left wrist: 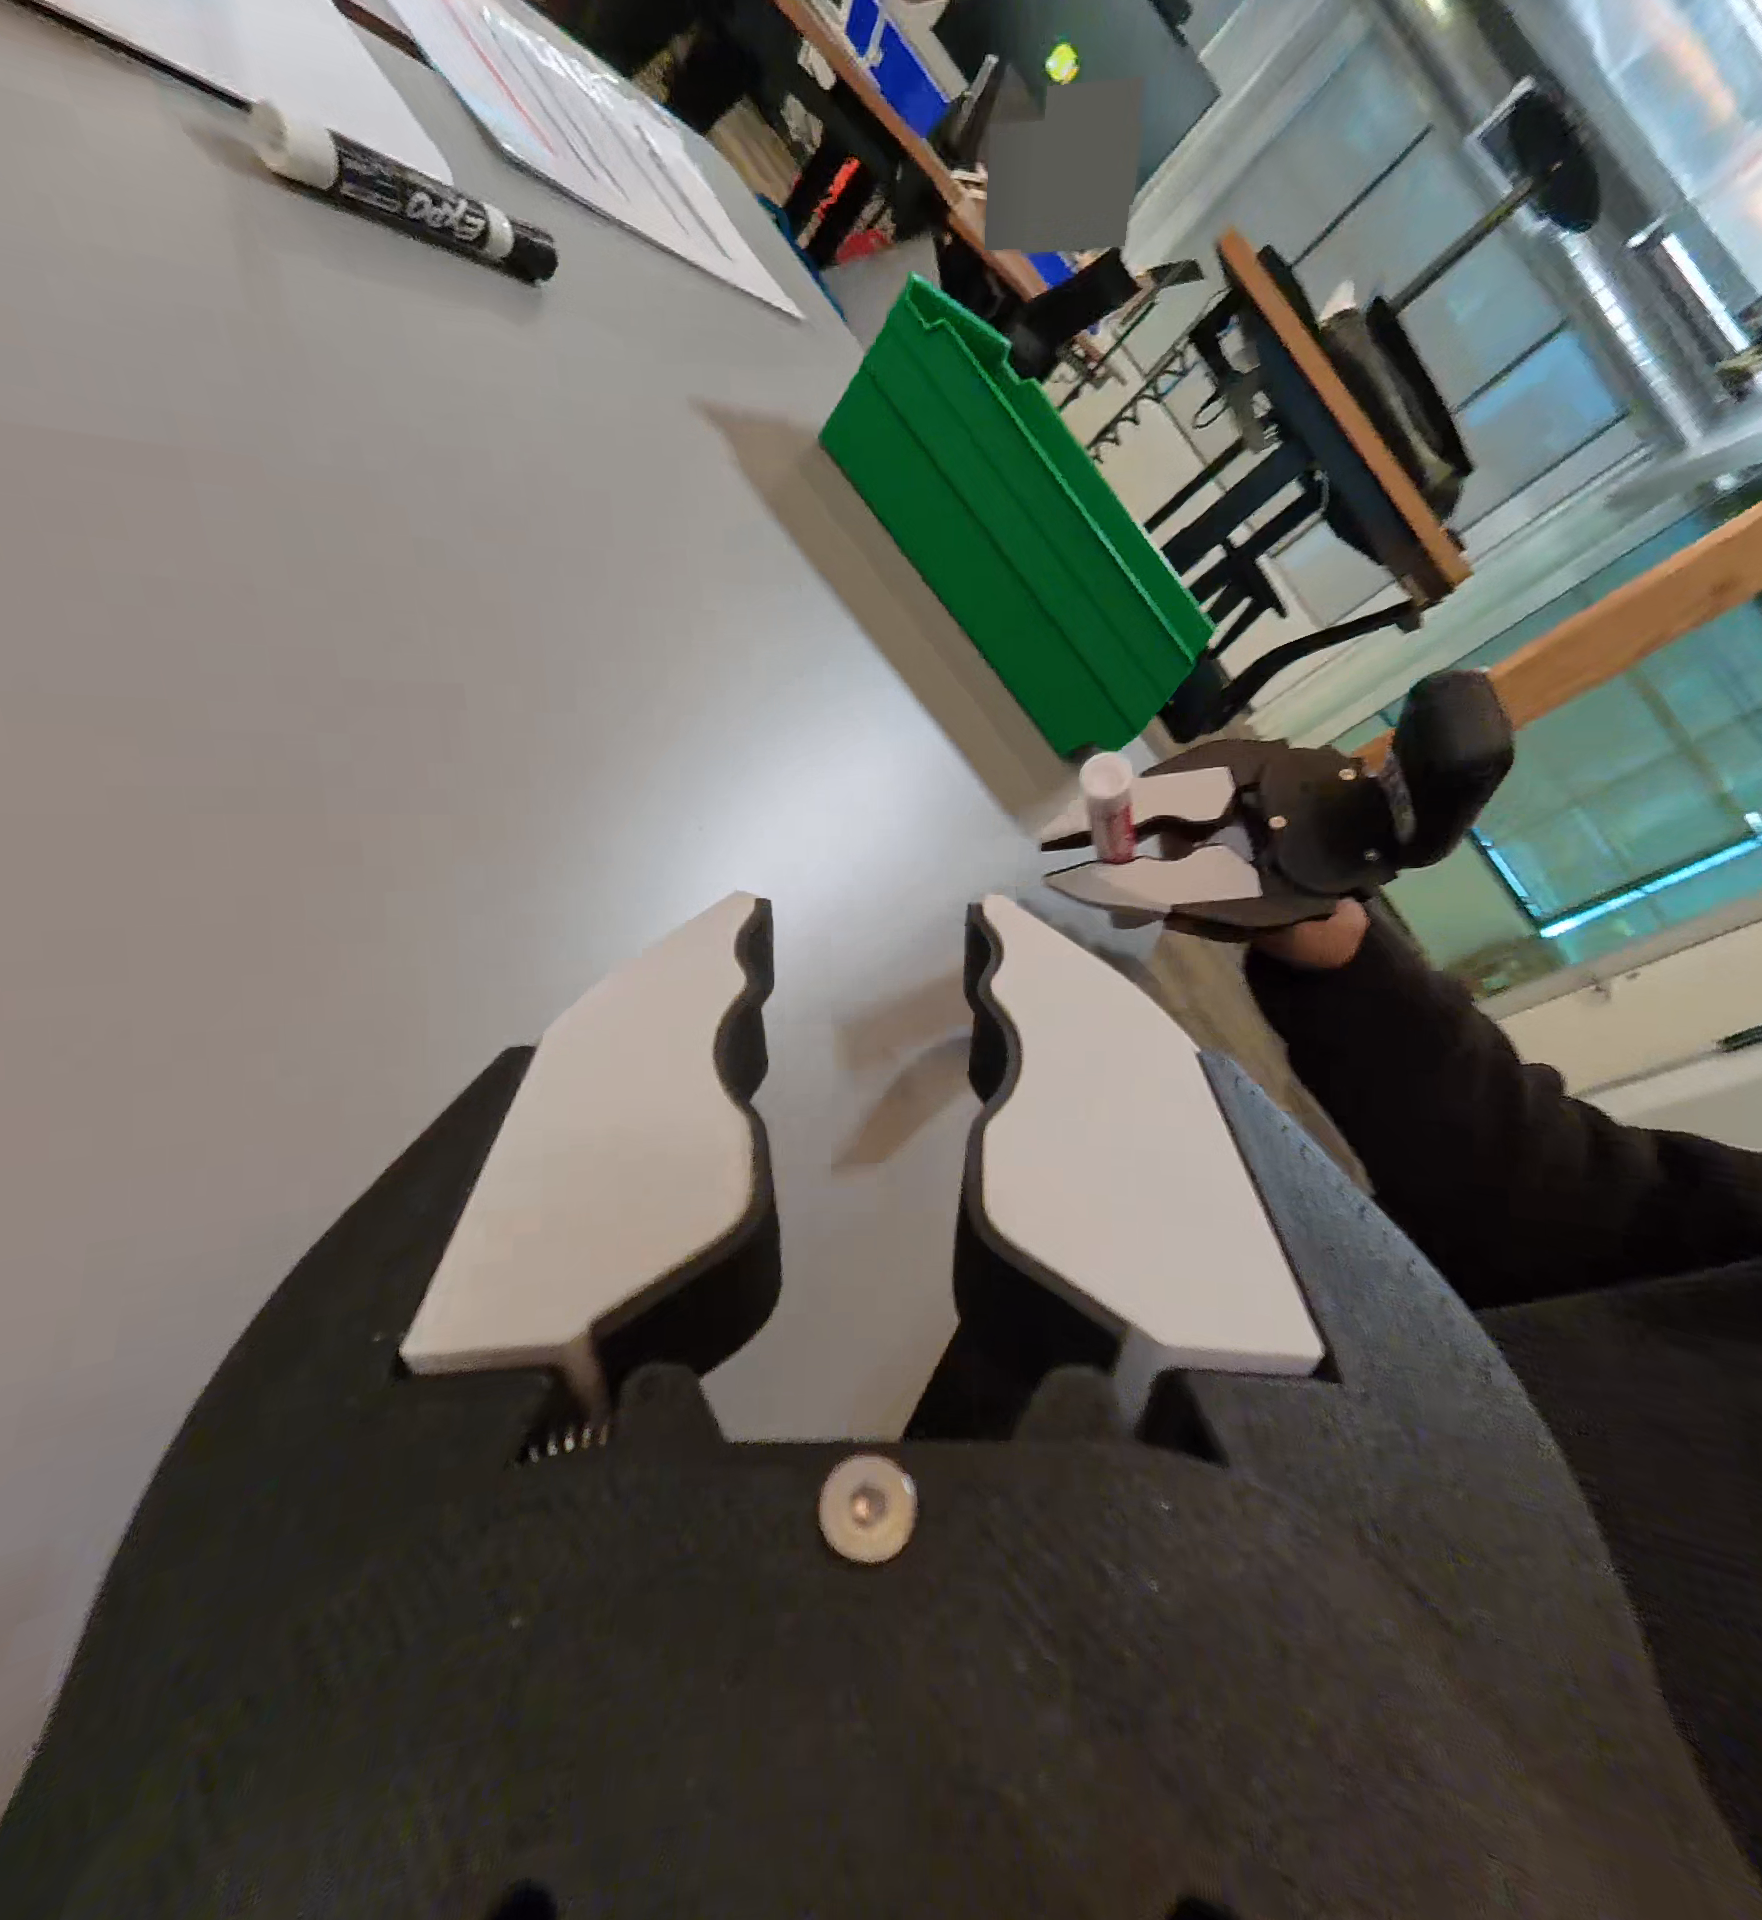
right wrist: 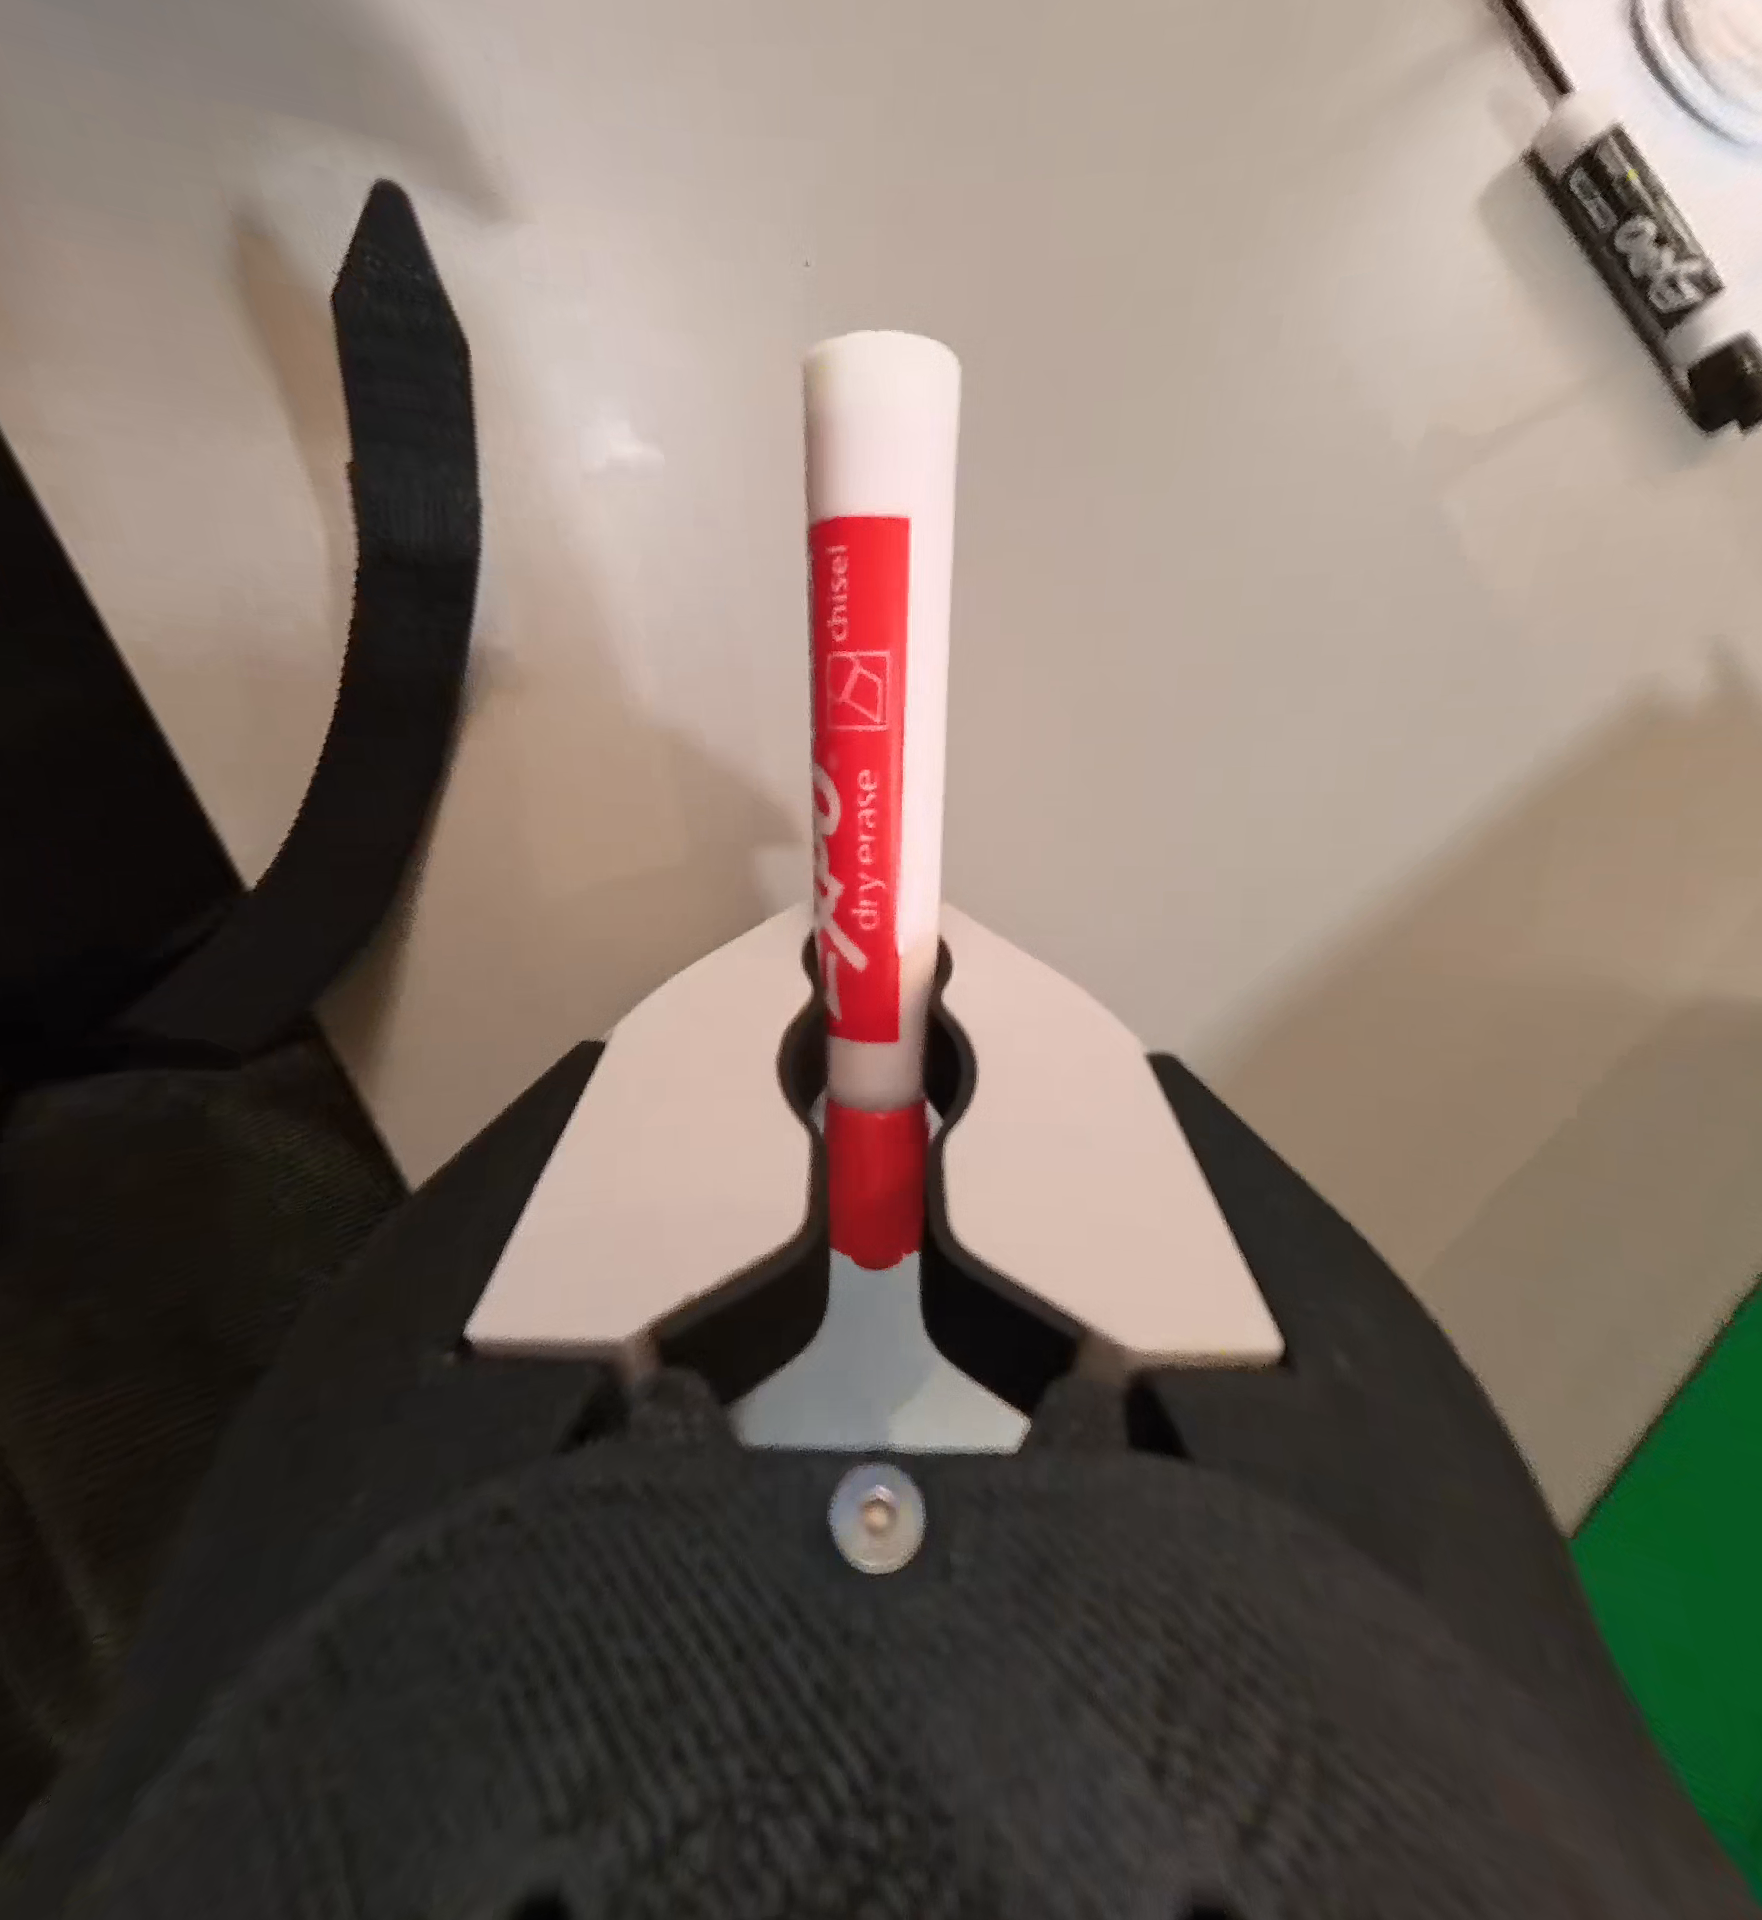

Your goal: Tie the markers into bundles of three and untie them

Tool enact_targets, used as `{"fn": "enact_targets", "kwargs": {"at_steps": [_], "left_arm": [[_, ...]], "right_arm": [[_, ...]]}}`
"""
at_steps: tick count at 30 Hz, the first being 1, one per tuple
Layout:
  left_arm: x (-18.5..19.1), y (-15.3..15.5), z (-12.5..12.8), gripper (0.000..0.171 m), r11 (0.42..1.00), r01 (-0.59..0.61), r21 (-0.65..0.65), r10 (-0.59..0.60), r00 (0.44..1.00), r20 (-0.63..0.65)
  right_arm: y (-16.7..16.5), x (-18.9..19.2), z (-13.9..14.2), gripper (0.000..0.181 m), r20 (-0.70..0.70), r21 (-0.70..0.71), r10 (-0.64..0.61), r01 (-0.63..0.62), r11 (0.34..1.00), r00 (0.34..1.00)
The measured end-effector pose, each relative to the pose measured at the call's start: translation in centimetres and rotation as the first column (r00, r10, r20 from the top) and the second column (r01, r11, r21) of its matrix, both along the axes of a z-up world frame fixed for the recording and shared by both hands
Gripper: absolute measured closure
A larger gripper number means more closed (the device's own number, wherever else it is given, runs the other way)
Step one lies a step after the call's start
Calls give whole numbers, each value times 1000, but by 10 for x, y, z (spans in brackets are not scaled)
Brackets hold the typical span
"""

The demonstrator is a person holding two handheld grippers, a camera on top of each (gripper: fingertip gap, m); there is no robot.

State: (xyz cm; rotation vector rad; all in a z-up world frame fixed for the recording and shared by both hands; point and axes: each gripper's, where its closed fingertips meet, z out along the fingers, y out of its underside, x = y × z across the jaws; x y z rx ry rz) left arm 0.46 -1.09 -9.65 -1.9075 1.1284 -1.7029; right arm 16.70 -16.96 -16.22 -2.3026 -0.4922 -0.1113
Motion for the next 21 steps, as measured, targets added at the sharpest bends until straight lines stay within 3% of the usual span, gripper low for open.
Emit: {"fn": "enact_targets", "kwargs": {"at_steps": [6, 10, 16, 21], "left_arm": [[-42, -4, 8, 136, 994, -98, 58, 96, 995, 32], [-84, 6, -2, 134, 973, -178, 147, 186, 982, -40], [-158, 7, -7, 138, 925, -371, 85, 373, 928, -13], [-216, 3, -21, 138, 873, -477, 107, 483, 874, -49]], "right_arm": [[-35, -14, 17, 167, -23, 66, -112, 113, 991, 993], [-48, -25, 33, 167, -31, 132, -120, 123, 984, 992], [-66, -63, 36, 167, -106, 148, -20, 36, 988, 994], [-76, -137, 44, 167, -199, 127, 144, -120, 985, 969]]}}
